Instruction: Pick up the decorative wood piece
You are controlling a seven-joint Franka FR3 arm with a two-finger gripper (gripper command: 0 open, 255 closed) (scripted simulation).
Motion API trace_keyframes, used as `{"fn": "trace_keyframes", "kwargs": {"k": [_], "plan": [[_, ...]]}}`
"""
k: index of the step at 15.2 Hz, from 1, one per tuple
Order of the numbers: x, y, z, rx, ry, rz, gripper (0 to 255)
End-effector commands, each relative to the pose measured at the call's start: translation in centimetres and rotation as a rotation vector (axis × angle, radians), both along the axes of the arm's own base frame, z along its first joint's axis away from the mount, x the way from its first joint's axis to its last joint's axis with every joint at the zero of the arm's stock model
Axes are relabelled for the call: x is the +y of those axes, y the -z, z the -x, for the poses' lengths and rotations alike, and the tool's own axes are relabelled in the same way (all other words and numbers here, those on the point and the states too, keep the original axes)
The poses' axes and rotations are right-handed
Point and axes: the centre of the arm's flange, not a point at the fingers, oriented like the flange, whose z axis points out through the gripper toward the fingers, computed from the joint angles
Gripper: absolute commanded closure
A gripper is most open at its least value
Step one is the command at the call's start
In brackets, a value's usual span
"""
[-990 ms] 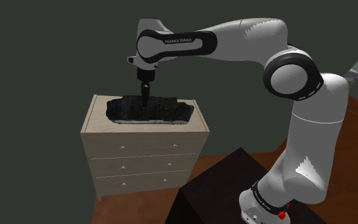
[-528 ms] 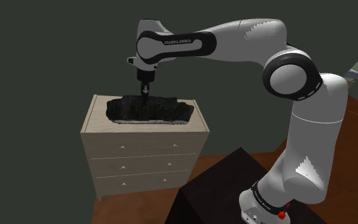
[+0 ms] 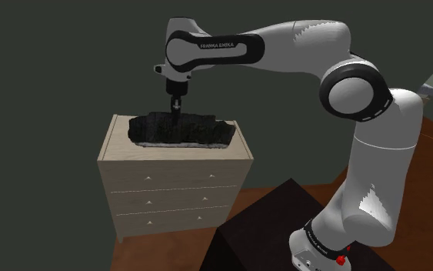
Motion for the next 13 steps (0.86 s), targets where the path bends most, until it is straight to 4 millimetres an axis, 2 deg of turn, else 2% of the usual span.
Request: {"fn": "trace_keyframes", "kwargs": {"k": [1, 11, 13], "plan": [[0.0, -1.0, -0.1, -0.001, 0.000, 0.000, 255], [0.0, -6.3, -0.1, -0.001, 0.000, 0.000, 255], [0.0, -6.4, -0.1, -0.001, 0.000, 0.000, 255]]}}
